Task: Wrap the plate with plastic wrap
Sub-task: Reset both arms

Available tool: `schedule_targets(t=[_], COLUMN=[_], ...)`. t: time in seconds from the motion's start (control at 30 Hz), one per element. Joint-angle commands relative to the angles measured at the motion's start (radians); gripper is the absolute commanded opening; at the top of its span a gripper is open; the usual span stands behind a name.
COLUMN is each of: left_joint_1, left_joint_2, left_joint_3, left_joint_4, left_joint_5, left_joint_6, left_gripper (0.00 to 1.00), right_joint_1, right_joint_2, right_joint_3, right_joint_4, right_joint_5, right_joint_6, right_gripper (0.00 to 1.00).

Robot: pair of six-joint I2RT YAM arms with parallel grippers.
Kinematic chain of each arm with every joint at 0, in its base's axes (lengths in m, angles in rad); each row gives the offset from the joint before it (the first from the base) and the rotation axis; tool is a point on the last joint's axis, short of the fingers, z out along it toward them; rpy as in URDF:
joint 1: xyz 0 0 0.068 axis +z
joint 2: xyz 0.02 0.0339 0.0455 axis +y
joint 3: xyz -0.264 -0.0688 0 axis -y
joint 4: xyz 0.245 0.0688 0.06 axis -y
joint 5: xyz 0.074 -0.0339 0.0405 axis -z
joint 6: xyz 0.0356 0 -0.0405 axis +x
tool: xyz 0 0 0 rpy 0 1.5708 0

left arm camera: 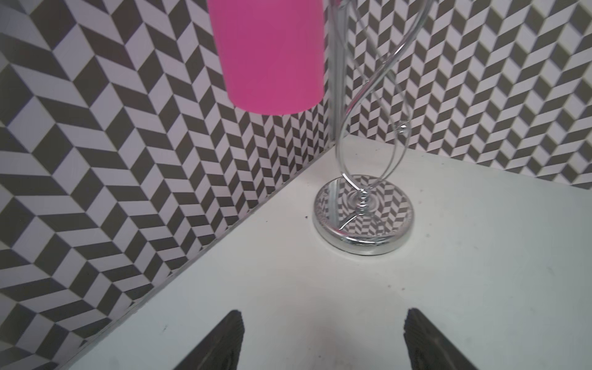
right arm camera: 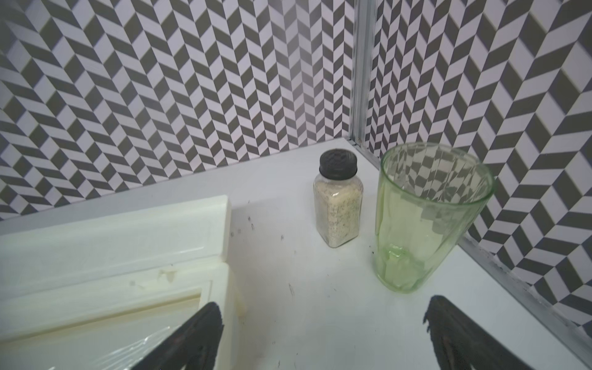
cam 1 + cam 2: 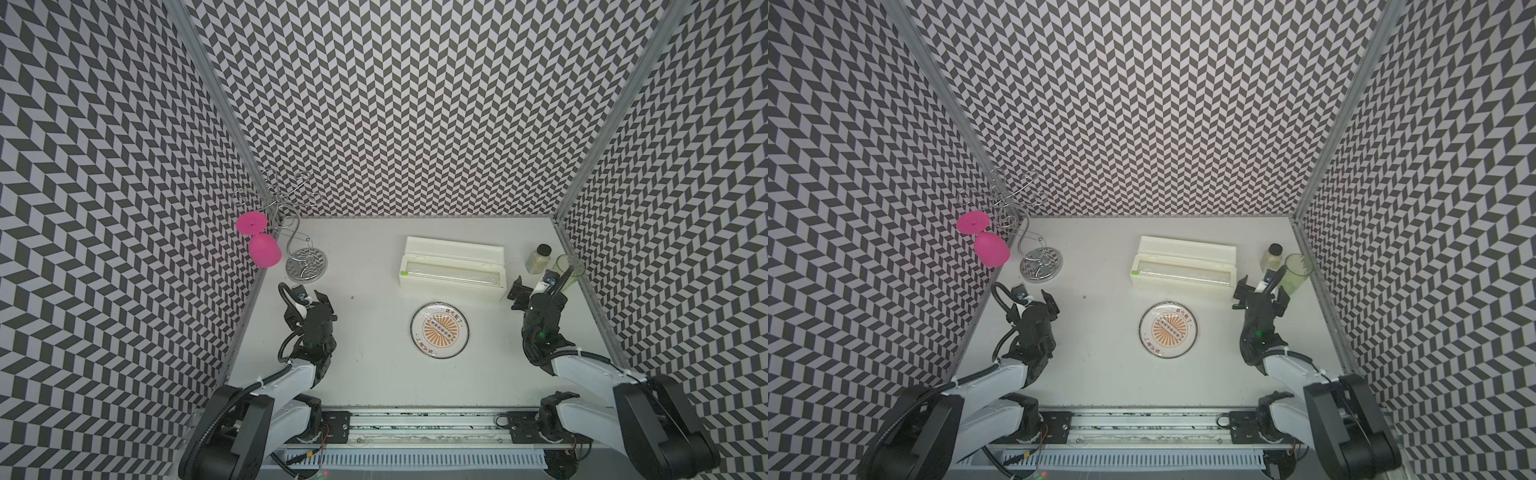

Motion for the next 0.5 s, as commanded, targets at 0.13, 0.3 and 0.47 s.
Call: schedule_targets(t=[0.13, 0.3, 0.47], left_joint_1=[0.14, 0.212, 0.221], left_joint_2=[0.148, 0.302, 0.389], left_joint_3=[-0.006, -0.03, 0.057], left_joint_4=[0.455, 0.67, 0.578], left_joint_5=[0.35, 0.588, 0.684], left_joint_6=[0.102, 0.108, 0.131], left_gripper=[0.97, 1.0, 1.0], right_joint_1=[-0.044, -0.087, -0.119], right_joint_2=[0.213, 0.319, 0.286], right_joint_3=[-0.06, -0.085, 0.026], right_joint_4=[0.551, 0.714, 0.465], right_joint_5=[-0.187, -0.246, -0.258], right_joint_6=[-0.149, -0.124, -0.072], right_gripper=[0.99, 0.99, 0.99])
